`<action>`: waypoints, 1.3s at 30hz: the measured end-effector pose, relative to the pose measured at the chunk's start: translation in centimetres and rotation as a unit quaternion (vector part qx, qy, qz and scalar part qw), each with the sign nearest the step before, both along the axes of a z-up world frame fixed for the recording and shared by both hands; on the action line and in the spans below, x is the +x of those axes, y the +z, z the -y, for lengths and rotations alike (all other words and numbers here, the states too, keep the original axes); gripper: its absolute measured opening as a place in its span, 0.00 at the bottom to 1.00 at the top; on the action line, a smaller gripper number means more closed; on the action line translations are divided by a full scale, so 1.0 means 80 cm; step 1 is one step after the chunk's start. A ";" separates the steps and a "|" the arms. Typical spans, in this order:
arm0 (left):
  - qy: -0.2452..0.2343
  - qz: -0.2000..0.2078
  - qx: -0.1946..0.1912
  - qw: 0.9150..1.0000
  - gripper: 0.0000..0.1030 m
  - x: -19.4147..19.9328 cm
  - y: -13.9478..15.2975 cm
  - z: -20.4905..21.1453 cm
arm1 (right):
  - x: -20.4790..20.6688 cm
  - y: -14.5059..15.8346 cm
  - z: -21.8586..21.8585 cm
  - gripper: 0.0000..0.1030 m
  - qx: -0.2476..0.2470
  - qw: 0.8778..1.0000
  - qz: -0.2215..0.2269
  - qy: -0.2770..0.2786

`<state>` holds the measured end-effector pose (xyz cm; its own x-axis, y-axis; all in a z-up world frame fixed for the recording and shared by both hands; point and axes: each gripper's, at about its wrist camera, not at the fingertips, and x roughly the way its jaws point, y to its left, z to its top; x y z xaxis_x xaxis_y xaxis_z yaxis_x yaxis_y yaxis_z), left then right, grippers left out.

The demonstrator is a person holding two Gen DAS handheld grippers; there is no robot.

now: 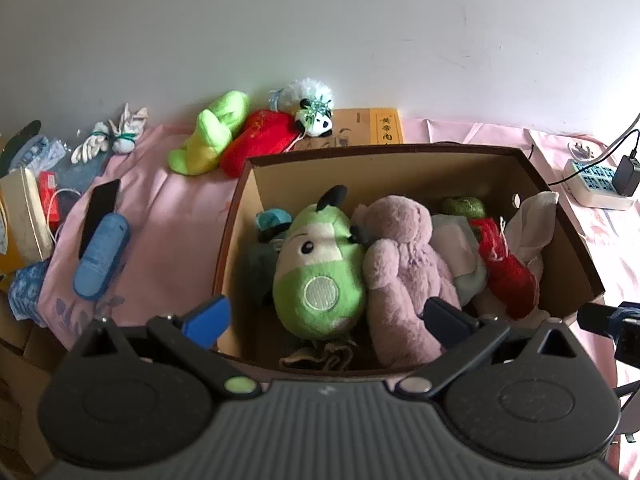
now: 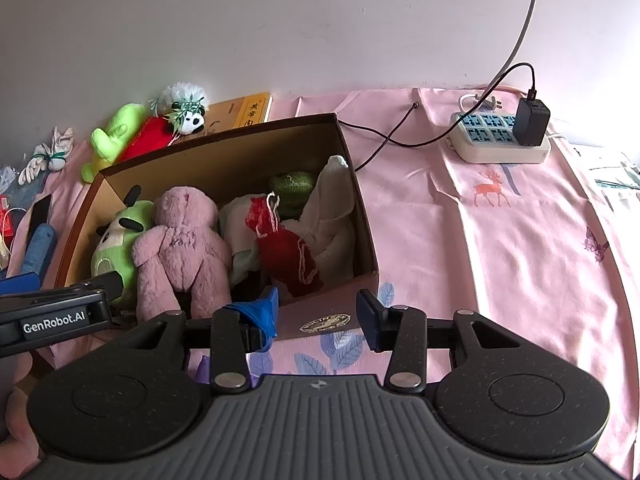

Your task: Organize soft objects

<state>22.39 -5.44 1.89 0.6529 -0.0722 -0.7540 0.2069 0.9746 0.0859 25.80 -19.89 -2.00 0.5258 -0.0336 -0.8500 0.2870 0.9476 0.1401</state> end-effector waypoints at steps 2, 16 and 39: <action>0.000 0.001 -0.001 1.000 1.00 -0.002 0.000 0.000 | 0.000 0.000 -0.001 0.26 -0.003 1.000 -0.002 0.001; 0.003 0.009 -0.001 1.000 1.00 -0.009 0.005 -0.001 | -0.004 0.001 -0.003 0.26 -0.004 1.000 -0.005 0.005; 0.009 0.013 0.004 1.000 1.00 -0.016 0.009 0.002 | -0.010 0.006 -0.009 0.26 0.001 1.000 0.009 0.017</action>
